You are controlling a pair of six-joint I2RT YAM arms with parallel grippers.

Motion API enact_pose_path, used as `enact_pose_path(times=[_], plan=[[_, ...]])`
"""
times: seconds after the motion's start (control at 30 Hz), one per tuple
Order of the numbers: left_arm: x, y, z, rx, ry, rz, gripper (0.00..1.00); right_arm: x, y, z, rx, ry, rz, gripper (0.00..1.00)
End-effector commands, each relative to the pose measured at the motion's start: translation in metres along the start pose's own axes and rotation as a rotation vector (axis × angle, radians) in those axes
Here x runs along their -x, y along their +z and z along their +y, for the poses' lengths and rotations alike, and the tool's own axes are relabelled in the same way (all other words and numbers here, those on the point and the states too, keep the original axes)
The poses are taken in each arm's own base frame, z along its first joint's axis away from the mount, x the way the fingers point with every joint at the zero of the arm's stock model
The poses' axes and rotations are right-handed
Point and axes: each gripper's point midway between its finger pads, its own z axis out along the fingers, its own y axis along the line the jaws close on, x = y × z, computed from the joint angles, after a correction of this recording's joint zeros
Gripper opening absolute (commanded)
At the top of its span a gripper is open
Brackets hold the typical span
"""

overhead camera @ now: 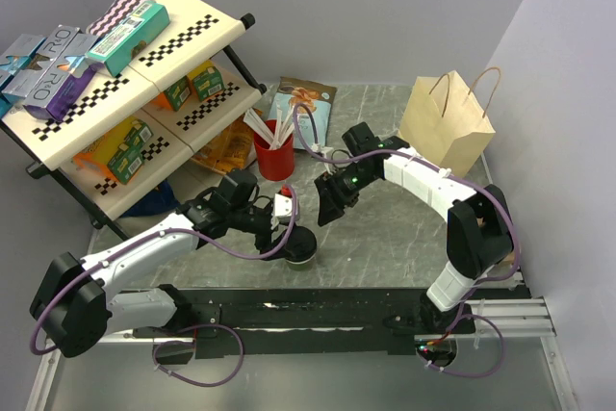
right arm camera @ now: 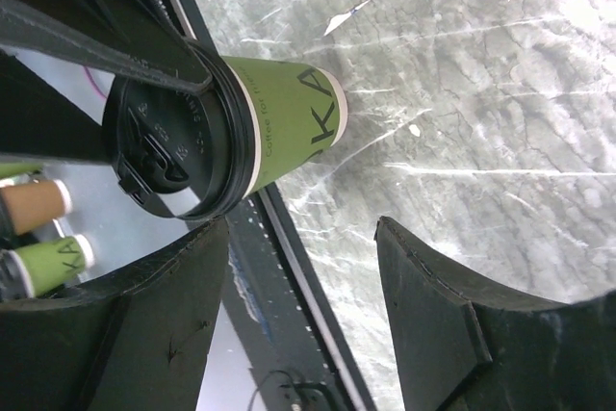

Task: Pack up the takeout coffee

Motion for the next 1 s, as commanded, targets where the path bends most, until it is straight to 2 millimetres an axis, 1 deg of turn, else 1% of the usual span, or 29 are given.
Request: enact_pose_path(times=[0.0,0.03,0.07,0.1,0.13,0.17,0.2,0.23,0.27,0.3,0.33,0.43,0.53,0.73,0.8,0.97], plan=[[0.013,-0.002,0.005,0.013,0.084,-0.029,0.57,0.004,-0.017,0.014,0.004,-0.153,-0.056,0.7],[0.016,-0.002,0.006,0.014,0.089,-0.031,0.57,0.004,-0.019,0.017,0.008,-0.202,-0.07,0.7],[0.014,-0.002,0.006,0.008,0.084,-0.024,0.57,0.001,-0.017,0.014,0.001,-0.235,-0.084,0.72],[0.015,-0.001,0.006,0.005,0.086,-0.024,0.57,0.003,-0.025,0.02,-0.022,-0.296,-0.125,0.72],[0.016,-0.001,0.005,0.0,0.086,-0.025,0.57,0.003,-0.028,0.019,-0.039,-0.346,-0.145,0.72],[0.015,0.0,0.005,-0.007,0.083,-0.021,0.57,0.001,-0.027,0.013,-0.075,-0.379,-0.159,0.72],[0.013,-0.001,0.003,-0.019,0.076,-0.013,0.57,0.003,-0.035,0.016,-0.106,-0.42,-0.192,0.71],[0.018,-0.001,0.001,-0.035,0.08,-0.023,0.57,0.002,-0.037,0.016,-0.121,-0.462,-0.202,0.71],[0.018,-0.001,0.0,-0.045,0.068,-0.022,0.57,-0.002,-0.037,0.016,-0.13,-0.48,-0.205,0.71],[0.02,-0.001,-0.002,-0.054,0.061,-0.025,0.57,0.001,-0.042,0.018,-0.156,-0.517,-0.229,0.71],[0.025,-0.002,-0.003,-0.06,0.06,-0.035,0.57,0.0,-0.042,0.019,-0.163,-0.535,-0.231,0.71],[0.026,-0.003,-0.004,-0.064,0.046,-0.036,0.58,-0.006,-0.039,0.022,-0.146,-0.514,-0.215,0.71],[0.027,-0.004,-0.004,-0.071,0.022,-0.041,0.58,-0.005,-0.036,0.026,-0.121,-0.476,-0.214,0.71],[0.022,-0.006,-0.005,-0.069,0.03,-0.029,0.59,-0.004,-0.028,0.033,-0.105,-0.474,-0.224,0.71],[0.017,-0.007,-0.002,-0.051,0.044,-0.008,0.61,-0.004,-0.026,0.035,-0.1,-0.463,-0.225,0.71],[0.017,-0.007,0.004,-0.017,0.062,-0.008,0.64,-0.004,-0.023,0.038,-0.094,-0.46,-0.227,0.71]])
